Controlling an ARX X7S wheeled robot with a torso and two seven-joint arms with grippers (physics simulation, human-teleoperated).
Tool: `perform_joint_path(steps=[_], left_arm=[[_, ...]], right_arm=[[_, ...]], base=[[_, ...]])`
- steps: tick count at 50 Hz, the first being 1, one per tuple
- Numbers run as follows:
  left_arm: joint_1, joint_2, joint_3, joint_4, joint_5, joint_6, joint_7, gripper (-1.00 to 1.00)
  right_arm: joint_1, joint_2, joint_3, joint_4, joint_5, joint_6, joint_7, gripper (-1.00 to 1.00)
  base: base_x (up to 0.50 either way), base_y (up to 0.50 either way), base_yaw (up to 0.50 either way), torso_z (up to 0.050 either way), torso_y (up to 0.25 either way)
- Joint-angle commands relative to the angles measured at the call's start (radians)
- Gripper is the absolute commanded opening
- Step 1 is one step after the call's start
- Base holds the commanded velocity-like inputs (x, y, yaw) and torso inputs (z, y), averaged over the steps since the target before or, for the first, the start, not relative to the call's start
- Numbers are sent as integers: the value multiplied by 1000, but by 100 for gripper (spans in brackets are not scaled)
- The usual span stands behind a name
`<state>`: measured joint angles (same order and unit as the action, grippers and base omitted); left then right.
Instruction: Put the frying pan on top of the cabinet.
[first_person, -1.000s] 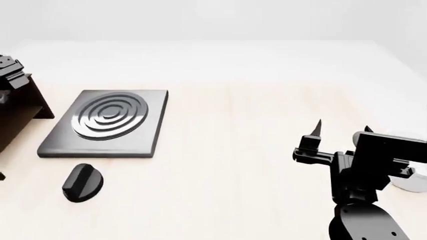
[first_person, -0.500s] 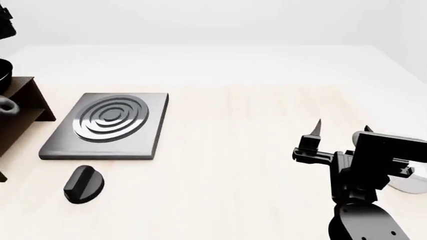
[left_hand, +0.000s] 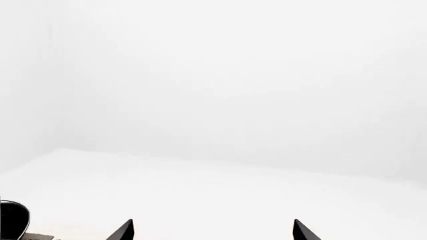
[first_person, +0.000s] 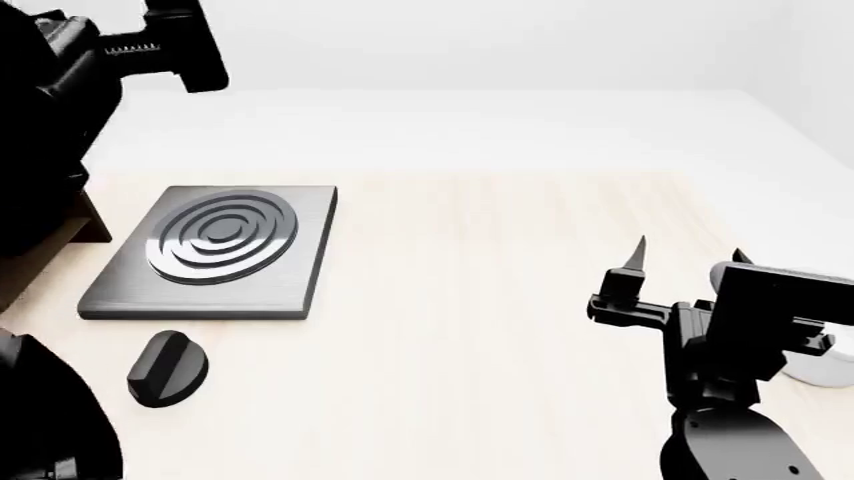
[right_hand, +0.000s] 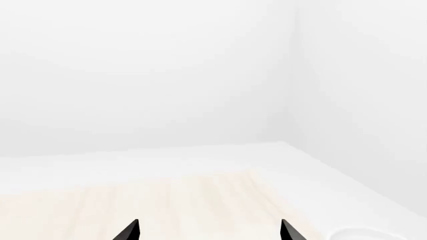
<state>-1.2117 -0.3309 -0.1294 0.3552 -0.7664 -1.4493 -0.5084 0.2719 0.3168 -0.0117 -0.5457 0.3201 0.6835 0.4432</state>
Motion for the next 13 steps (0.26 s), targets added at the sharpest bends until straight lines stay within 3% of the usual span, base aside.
perform_joint_path(steps=[1, 3, 4, 13], left_arm=[[410, -20, -143, 535, -506, -24, -101, 100], [500, -15, -136, 579, -469, 23, -62, 100], [563, -24, -82, 584, -373, 83, -5, 100], [801, -24, 67, 479, -38, 427, 191, 100]], right_arm=[[-7, 5, -5, -22, 4, 2, 4, 100], [-2, 7, -8, -28, 6, 13, 6, 100], [-7, 6, -10, -26, 4, 5, 5, 100], [-8, 11, -10, -45, 10, 9, 7, 100]], base=[[0, 0, 0, 0, 0], [0, 0, 0, 0, 0], [0, 0, 0, 0, 0], [0, 0, 0, 0, 0]])
